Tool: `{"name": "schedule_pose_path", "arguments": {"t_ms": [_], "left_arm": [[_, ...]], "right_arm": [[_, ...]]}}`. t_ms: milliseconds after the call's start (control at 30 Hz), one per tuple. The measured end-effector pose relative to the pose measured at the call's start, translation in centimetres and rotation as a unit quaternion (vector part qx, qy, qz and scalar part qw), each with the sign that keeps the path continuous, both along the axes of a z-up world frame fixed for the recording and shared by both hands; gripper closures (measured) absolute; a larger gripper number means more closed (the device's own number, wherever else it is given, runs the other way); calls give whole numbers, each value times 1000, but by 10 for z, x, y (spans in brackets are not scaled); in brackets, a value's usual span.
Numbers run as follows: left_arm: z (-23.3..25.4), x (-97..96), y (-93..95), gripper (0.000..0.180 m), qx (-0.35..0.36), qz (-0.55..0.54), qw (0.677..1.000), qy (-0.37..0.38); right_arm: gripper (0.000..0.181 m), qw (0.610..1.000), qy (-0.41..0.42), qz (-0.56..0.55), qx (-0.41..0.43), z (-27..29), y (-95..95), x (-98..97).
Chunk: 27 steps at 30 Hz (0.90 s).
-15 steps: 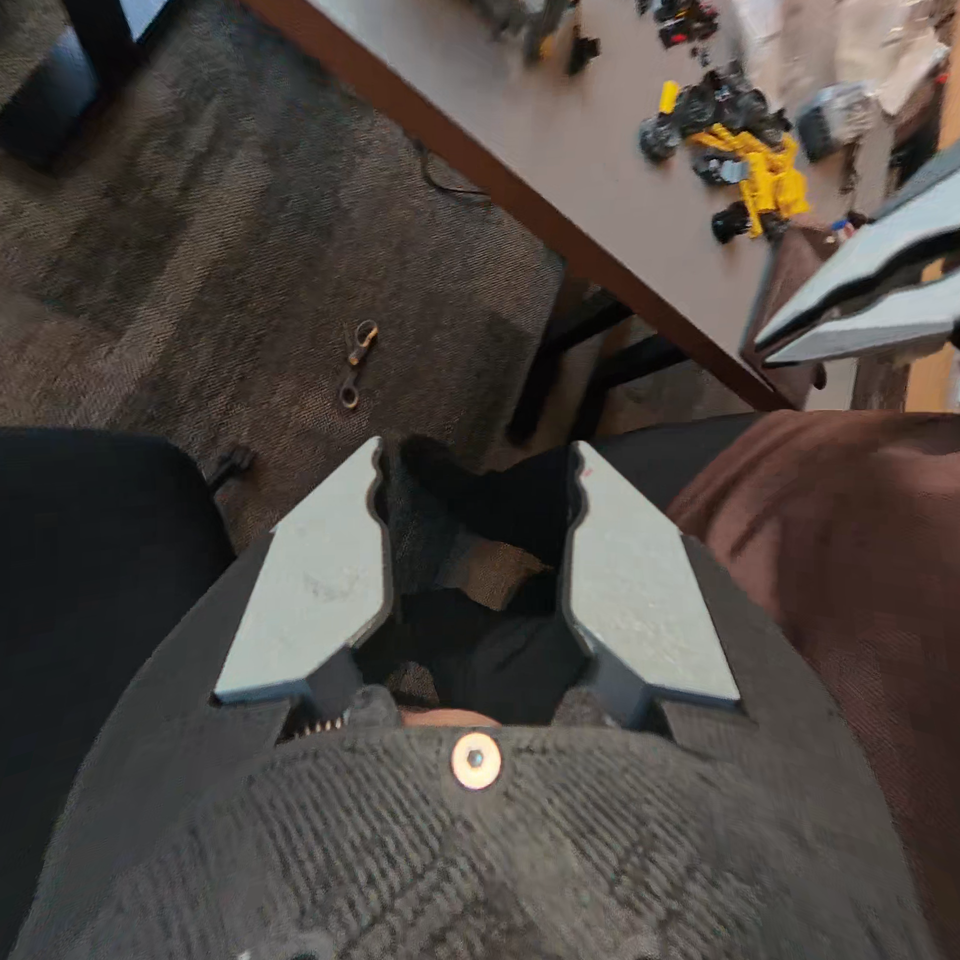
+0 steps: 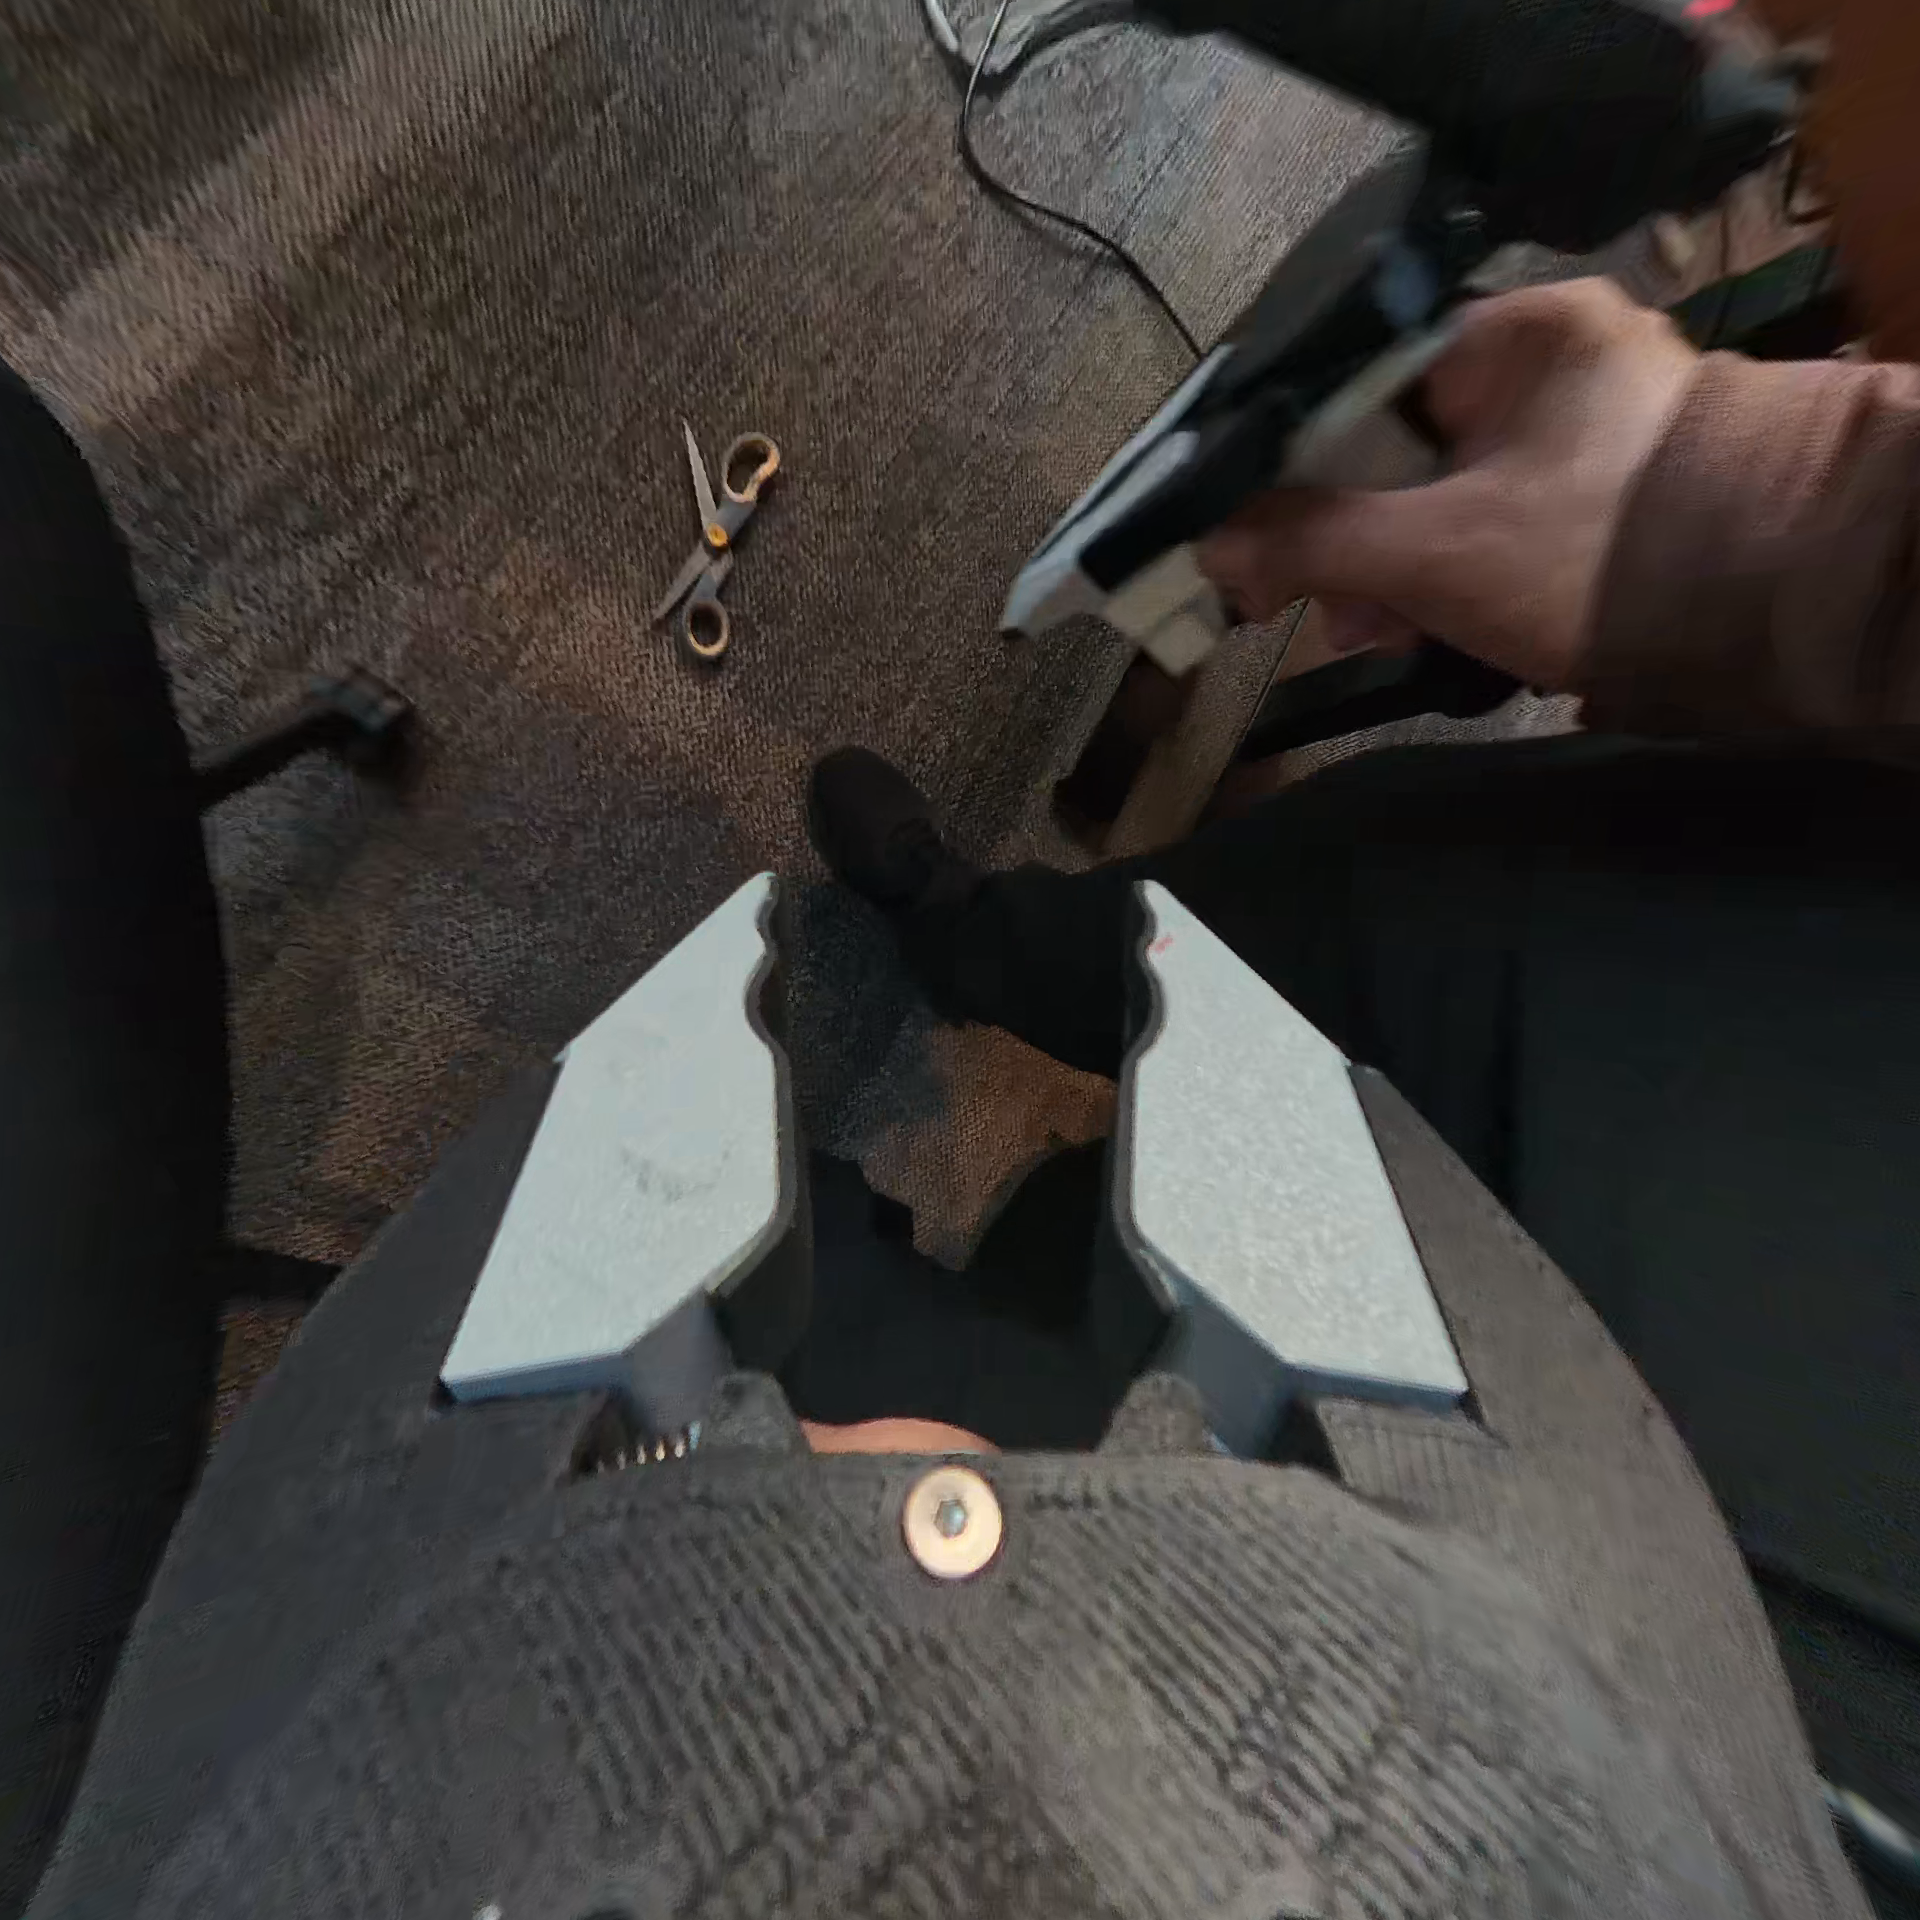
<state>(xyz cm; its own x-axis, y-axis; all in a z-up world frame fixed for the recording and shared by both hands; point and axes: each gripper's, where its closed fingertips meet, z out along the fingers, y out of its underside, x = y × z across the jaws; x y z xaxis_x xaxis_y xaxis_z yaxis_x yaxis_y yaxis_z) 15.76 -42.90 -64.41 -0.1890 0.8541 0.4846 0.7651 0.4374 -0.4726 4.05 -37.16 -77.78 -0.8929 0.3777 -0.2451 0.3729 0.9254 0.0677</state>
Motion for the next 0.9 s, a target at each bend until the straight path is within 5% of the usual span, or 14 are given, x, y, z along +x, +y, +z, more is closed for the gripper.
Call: {"name": "schedule_pose_path", "arguments": {"t_ms": [133,233,467,667,900], "left_arm": [[-84,-12,15,121,16,6,1000,2],[-133,-35,26,123,33,-13,999,23],[-146,-78,12,120,79,-55,992,81],[-164,-69,-4,123,92,-44,992,68],[-165,-73,1,124,121,-52,989,67]], "right_arm": [[177,993,25,-101,61,-145,0,-54],[153,978,18,-203,48,-236,-12,-96],[152,971,52,-230,41,-400,-32,-152],[168,972,128,-191,47,-451,-38,-167],[167,979,118,-164,9,-461,-57,-175]]}}
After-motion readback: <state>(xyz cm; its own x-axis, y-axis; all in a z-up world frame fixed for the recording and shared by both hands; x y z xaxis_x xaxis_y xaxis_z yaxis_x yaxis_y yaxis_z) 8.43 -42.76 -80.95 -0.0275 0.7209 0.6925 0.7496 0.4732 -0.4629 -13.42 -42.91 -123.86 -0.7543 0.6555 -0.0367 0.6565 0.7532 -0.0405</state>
